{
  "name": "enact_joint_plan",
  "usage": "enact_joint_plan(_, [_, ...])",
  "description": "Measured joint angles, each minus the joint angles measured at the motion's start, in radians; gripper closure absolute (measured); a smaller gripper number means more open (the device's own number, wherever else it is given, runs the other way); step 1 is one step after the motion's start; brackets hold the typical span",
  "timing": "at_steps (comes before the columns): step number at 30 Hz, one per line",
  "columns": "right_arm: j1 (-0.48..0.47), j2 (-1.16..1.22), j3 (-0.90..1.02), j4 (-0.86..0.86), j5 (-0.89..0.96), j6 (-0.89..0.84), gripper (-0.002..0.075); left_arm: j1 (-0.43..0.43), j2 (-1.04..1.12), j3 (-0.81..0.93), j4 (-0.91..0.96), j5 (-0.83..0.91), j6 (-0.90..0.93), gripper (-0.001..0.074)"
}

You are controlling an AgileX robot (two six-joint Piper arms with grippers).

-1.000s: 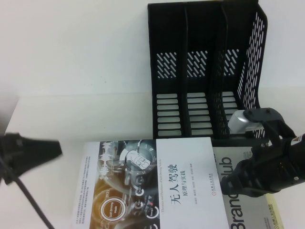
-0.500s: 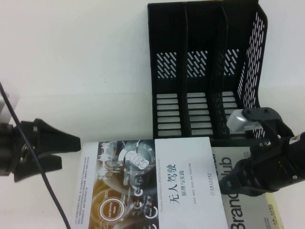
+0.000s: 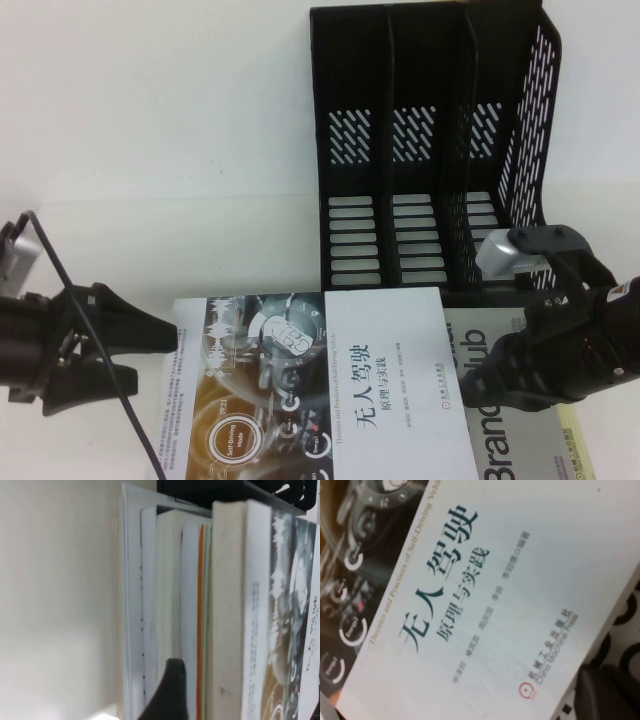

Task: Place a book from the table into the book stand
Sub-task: Pick up the book with your left arm

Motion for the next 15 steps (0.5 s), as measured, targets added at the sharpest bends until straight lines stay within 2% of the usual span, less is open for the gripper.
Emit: enact_joint_plan(15, [0.0, 0.002, 0.0, 0.018, -0.006, 0.0, 0.0729, 0.0, 0.186, 0.123, -0.241, -0.015, 0.154, 0.0074])
